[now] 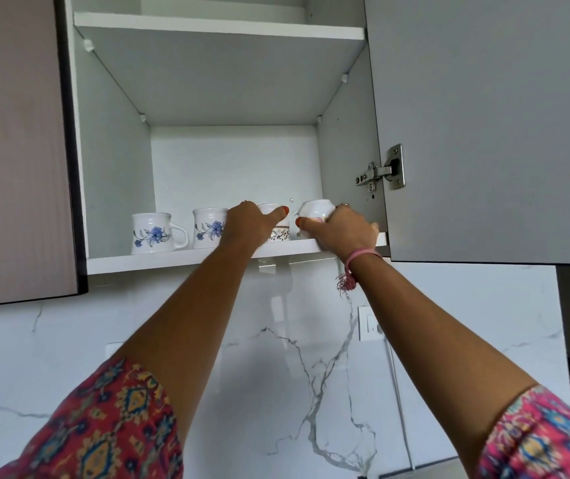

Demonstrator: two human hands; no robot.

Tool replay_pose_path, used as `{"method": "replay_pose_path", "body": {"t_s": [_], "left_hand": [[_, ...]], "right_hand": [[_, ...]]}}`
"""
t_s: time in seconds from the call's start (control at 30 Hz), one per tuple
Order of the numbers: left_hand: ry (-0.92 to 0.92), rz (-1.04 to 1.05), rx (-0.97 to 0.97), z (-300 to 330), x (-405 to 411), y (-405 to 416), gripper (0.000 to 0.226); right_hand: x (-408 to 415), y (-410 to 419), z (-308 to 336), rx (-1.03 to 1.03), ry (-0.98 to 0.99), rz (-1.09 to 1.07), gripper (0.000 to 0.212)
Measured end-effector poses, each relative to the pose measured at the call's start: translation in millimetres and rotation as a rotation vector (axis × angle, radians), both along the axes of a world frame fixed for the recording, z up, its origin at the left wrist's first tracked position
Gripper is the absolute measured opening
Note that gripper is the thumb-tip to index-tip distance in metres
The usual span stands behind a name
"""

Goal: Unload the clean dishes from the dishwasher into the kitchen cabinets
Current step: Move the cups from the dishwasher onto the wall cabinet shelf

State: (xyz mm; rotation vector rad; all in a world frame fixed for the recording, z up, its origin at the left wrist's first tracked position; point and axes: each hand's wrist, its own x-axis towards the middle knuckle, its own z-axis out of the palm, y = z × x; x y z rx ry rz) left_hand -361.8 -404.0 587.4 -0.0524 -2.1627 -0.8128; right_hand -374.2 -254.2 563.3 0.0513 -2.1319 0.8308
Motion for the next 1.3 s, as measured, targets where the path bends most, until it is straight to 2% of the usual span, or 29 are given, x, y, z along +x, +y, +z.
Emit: {"method": "replay_pose_path", "body": {"t_s": [0.17, 0.27, 0.4, 0.63, 0.9, 1.17, 1.3], "left_hand": [[0.150, 0.018, -0.049, -13.2, 12.9, 4.8, 0.062], [0.340, -0.053, -0.076, -26.8, 27.6, 6.9, 0.061], [0.502, -0.169, -0.100, -54.0, 48.4, 10.0, 0.051], [0.475, -0.217, 0.018, -96.8, 87.8, 21.1, 0.041], [0.362, -0.154, 0.022, -132.2, 154.3, 48.0, 0.045], [0.285, -0.109, 0.119, -175.3, 243.4, 116.3, 0.045], [0.182, -0.075, 0.124, -201.0, 291.0, 147.2, 0.047]], "right_hand": [[4.6, 3.6, -1.4, -0.023, -0.010, 0.065, 0.078], [14.4, 9.0, -13.8, -0.161, 0.141, 0.153, 0.086], [33.6, 16.6, -36.8, -0.285, 0.316, 0.259, 0.080], [77.2, 31.8, -73.8, -0.366, 0.353, 0.329, 0.069], [140.8, 62.0, -112.8, -0.355, 0.312, 0.410, 0.059], [218.6, 115.6, -150.8, -0.309, 0.227, 0.523, 0.063], [262.6, 140.3, -171.3, -0.334, 0.135, 0.569, 0.064]]}}
